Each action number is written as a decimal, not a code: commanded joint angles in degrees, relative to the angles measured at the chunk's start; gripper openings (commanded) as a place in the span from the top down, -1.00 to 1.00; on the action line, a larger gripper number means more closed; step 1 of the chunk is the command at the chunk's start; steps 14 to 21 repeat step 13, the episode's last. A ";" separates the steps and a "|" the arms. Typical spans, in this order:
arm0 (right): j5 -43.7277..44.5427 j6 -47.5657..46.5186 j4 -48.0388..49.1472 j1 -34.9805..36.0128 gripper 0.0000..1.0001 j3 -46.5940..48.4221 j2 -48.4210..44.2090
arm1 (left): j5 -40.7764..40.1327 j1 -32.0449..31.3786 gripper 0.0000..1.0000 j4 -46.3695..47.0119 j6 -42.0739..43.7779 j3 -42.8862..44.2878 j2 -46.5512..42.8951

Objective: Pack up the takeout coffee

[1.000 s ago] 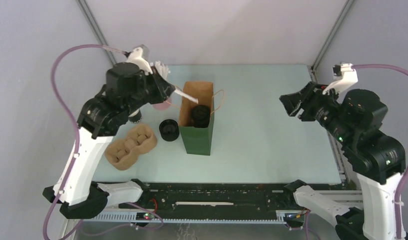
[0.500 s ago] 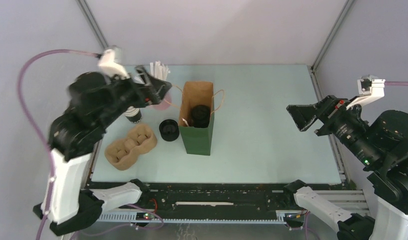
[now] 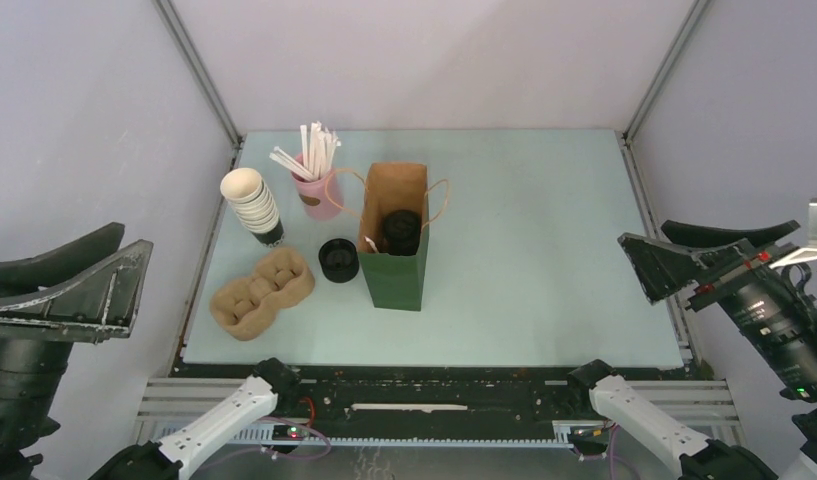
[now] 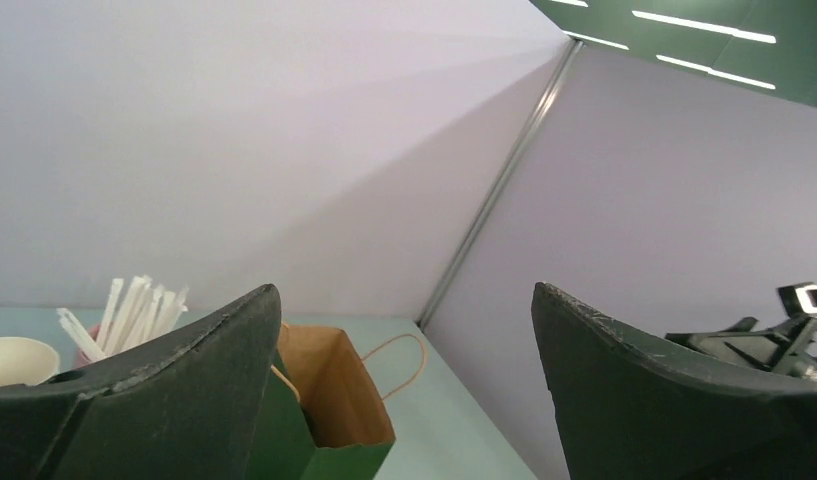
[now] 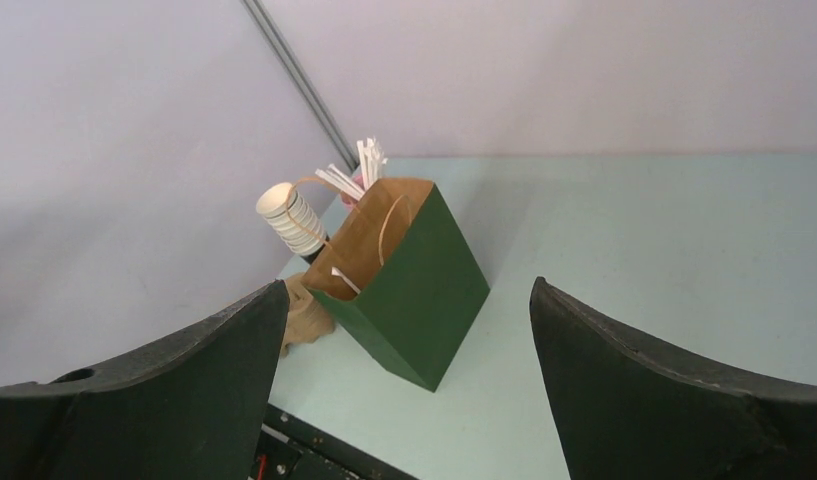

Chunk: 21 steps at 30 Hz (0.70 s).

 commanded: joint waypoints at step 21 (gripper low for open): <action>1.25 -0.39 1.42 -2.40 -0.99 4.68 2.72 | -1.90 -0.32 -1.00 -0.60 5.98 -2.44 2.85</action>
